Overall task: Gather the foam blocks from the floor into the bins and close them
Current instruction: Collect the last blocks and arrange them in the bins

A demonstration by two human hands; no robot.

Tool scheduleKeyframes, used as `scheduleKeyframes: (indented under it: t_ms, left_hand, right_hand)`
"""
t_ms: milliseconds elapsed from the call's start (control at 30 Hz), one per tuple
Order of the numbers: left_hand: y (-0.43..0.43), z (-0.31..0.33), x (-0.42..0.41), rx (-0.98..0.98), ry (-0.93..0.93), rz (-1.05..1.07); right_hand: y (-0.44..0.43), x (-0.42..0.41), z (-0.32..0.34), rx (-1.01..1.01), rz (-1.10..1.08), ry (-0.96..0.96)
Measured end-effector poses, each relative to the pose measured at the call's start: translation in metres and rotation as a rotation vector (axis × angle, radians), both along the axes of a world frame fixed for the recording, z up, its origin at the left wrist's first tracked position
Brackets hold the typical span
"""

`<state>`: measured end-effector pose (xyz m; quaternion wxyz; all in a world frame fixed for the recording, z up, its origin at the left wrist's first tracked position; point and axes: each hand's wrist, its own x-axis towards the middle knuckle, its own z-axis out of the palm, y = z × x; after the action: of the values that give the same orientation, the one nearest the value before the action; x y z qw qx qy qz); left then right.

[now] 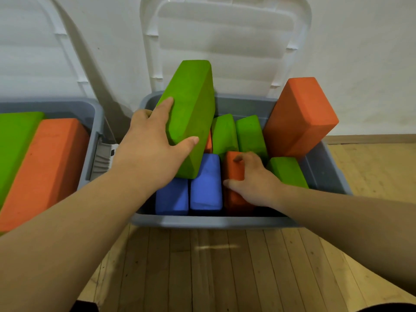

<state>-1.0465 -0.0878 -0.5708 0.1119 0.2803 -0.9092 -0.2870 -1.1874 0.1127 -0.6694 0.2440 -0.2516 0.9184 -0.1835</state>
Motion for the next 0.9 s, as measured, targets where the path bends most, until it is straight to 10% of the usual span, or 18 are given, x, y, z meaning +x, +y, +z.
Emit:
scheduleKeyframes:
  t_ms: [233,400,900]
  left_hand:
    - [-0.001,-0.003,0.001,-0.021,0.009,0.001]
    - [0.004,-0.008,0.000,-0.069,0.012,-0.037]
    - [-0.012,-0.009,0.002,-0.011,0.041,-0.038]
  right_hand:
    - [-0.004,-0.045,0.022,-0.005,0.108,0.483]
    - [-0.005,-0.070,0.009,0.214,0.160,0.326]
    - [-0.010,-0.088,-0.008,0.036,-0.067,0.337]
